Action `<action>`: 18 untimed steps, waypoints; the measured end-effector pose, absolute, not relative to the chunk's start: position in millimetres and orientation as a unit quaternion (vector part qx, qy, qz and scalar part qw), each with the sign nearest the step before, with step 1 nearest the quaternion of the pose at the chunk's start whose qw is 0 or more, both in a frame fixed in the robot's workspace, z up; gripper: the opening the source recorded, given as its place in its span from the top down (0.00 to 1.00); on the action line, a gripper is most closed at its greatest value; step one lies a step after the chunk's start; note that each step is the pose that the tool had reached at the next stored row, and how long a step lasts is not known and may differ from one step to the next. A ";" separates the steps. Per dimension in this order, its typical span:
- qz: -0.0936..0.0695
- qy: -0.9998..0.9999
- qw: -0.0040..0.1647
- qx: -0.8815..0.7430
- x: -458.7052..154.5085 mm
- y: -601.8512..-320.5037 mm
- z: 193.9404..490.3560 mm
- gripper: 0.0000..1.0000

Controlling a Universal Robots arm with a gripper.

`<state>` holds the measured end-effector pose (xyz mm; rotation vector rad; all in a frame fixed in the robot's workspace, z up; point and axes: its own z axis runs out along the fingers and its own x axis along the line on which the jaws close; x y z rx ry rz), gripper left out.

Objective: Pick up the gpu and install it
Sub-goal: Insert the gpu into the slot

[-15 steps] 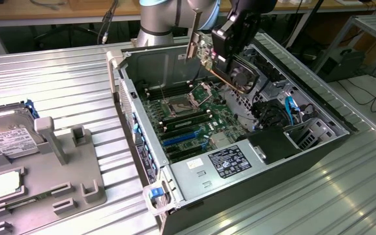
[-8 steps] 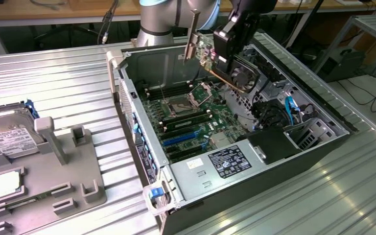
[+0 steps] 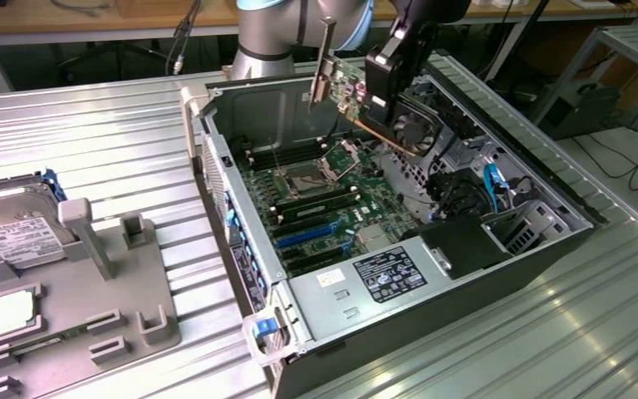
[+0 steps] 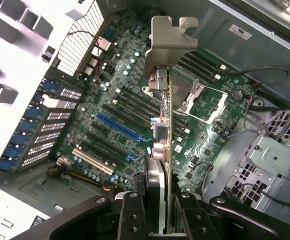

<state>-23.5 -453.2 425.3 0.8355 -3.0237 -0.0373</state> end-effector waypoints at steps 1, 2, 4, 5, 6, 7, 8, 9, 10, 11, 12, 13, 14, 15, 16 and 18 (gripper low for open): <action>-0.012 -0.962 0.002 0.273 -23.5 -453.3 425.3 0.72; -0.012 -0.960 0.002 0.278 -23.5 -453.4 425.3 0.72; -0.012 -0.957 0.002 0.289 -23.5 -453.5 425.3 0.72; -0.012 -0.955 0.003 0.296 -23.5 -453.5 425.3 0.72; -0.012 -0.953 0.003 0.302 -23.5 -453.5 425.4 0.72; -0.012 -0.952 0.003 0.307 -23.6 -453.5 425.4 0.72; -0.012 -0.949 0.003 0.315 -23.5 -453.6 425.4 0.72; -0.012 -0.946 0.003 0.324 -23.5 -453.6 425.3 0.72; -0.012 -0.944 0.003 0.331 -23.5 -453.6 425.3 0.72; -0.012 -0.941 0.003 0.337 -23.6 -453.6 425.3 0.72; -0.012 -0.935 0.003 0.354 -23.5 -453.6 425.3 0.72; -0.012 -0.932 0.003 0.363 -23.5 -453.6 425.3 0.72; -0.012 -0.929 0.003 0.369 -23.5 -453.6 425.3 0.72; -0.012 -0.926 0.004 0.377 -23.6 -453.6 425.3 0.72; -0.012 -0.924 0.004 0.383 -23.6 -453.6 425.3 0.72; -0.011 -0.920 0.004 0.393 -23.5 -453.6 425.3 0.72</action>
